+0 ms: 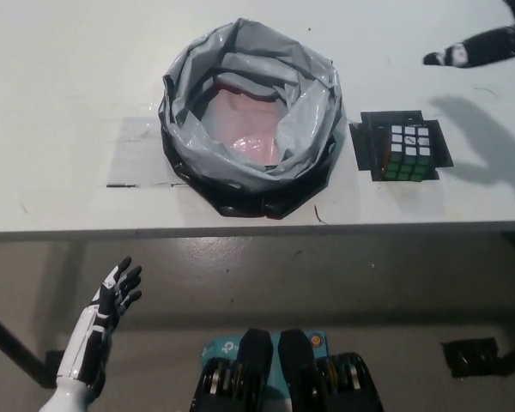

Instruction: Use the right hand to pick up a rubix's cube and place it into a plastic bag and lift the bag

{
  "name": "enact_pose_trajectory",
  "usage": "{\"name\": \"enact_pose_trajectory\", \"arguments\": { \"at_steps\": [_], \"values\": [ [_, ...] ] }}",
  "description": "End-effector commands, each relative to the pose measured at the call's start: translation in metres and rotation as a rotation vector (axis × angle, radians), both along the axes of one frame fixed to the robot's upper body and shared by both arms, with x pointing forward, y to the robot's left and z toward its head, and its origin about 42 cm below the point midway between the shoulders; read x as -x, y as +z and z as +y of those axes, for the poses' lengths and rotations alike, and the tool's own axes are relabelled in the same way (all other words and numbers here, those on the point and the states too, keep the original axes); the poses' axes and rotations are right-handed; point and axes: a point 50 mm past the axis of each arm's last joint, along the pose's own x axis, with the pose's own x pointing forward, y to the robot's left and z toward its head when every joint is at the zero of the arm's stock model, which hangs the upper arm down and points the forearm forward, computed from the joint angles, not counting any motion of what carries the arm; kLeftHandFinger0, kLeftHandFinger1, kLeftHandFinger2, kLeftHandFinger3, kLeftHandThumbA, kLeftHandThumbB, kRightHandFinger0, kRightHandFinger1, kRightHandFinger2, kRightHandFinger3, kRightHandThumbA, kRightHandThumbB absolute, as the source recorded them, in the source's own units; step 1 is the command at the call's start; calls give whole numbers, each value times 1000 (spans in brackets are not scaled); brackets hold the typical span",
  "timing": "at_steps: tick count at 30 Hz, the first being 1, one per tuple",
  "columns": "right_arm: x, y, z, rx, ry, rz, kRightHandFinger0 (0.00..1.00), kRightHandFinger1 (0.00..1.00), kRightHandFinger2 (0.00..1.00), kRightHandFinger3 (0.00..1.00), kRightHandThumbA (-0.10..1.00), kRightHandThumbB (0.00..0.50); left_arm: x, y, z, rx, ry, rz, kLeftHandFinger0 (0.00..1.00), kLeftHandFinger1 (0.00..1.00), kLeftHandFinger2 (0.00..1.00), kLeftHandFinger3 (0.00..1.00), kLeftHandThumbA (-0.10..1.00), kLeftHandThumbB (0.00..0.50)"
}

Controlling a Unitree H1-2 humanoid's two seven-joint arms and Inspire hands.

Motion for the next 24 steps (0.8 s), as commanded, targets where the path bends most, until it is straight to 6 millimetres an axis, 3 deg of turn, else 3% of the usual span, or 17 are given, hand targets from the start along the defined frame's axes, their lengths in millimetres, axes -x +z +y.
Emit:
{"name": "enact_pose_trajectory", "arguments": {
  "at_steps": [1,2,5,7,12,16,24],
  "values": [
    [-45,76,18,244,-113,303,1000,1000,1000,1000,1000,482,2,15,4,21,-35,-61,1000,1000,1000,1000,1000,138],
    [-50,76,21,255,-102,316,1000,1000,1000,1000,1000,452,1,15,4,22,-33,-61,1000,1000,1000,1000,1000,144],
    [-59,69,28,266,-94,366,1000,1000,1000,1000,1000,450,2,14,4,25,-29,-59,1000,1000,1000,1000,1000,136],
    [-66,58,31,259,-57,411,1000,1000,1000,1000,993,422,2,14,5,23,-28,-60,1000,1000,1000,1000,1000,132],
    [-75,43,37,349,-99,479,1000,1000,1000,1000,1000,491,2,14,6,27,-30,-59,1000,1000,1000,1000,1000,131],
    [-79,33,46,458,-97,514,1000,1000,1000,1000,1000,500,2,14,7,25,-31,-58,1000,1000,1000,1000,1000,140],
    [-81,9,55,516,-60,549,1000,1000,1000,1000,1000,492,4,12,7,18,-30,-55,1000,1000,1000,1000,1000,139]
  ]
}}
